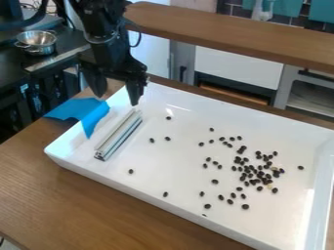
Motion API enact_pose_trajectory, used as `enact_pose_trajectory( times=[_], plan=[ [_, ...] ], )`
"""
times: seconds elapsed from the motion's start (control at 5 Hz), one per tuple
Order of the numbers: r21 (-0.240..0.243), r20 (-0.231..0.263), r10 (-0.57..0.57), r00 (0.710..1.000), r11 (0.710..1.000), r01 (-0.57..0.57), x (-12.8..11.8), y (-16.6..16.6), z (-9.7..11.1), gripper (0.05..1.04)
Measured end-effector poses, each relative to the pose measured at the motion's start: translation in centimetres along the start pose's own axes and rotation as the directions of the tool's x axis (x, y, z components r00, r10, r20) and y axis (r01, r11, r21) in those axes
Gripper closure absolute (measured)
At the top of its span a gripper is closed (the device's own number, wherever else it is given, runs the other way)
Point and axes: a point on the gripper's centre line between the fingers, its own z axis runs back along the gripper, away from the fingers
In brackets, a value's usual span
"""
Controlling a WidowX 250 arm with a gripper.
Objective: Sweep into pile
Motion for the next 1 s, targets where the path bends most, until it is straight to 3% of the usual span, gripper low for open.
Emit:
enact_pose_trajectory(
  times=[0.4, 0.6, 1.0],
  plan=[
    [0.005, -0.046, 0.014, 0.999, 1.000, -0.014, -0.6, -0.3, -1.8, 0.083],
    [0.027, -0.013, 0.014, 1.000, 1.000, -0.013, -0.3, -0.1, -2.4, 0.083],
    [0.035, -0.040, 0.019, 0.999, 0.999, -0.017, -0.2, 0.7, -4.9, 0.083]
  ],
)
